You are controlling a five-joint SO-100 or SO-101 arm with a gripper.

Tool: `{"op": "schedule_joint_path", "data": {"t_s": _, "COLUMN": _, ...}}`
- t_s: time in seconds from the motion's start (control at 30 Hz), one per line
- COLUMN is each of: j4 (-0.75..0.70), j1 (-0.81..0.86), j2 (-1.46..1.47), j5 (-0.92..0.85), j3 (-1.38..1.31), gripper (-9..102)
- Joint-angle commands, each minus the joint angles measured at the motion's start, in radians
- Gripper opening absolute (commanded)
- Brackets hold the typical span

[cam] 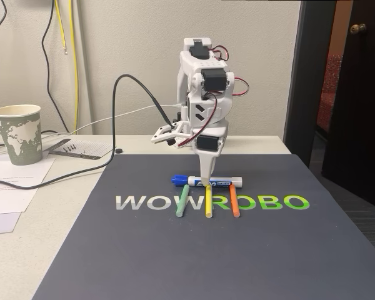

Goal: Pick up the blue marker.

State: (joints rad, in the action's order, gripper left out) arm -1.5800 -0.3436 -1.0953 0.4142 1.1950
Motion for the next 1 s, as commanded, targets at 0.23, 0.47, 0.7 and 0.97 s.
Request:
{"op": "schedule_joint_path", "data": {"t_s": 0.23, "j4": 0.028, "j1": 0.011, "j2": -0.026, "j5": 0.021, "j3": -0.037, "gripper": 15}}
{"op": "schedule_joint_path", "data": {"t_s": 0.47, "j4": 0.060, "j1": 0.009, "j2": -0.028, "j5": 0.023, "j3": -0.037, "gripper": 15}}
{"op": "schedule_joint_path", "data": {"t_s": 0.7, "j4": -0.023, "j1": 0.002, "j2": -0.014, "j5": -0.037, "j3": -0.086, "gripper": 18}}
{"op": "schedule_joint_path", "data": {"t_s": 0.97, "j4": -0.074, "j1": -0.002, "j2": -0.023, "j5": -0.040, "j3": -0.086, "gripper": 18}}
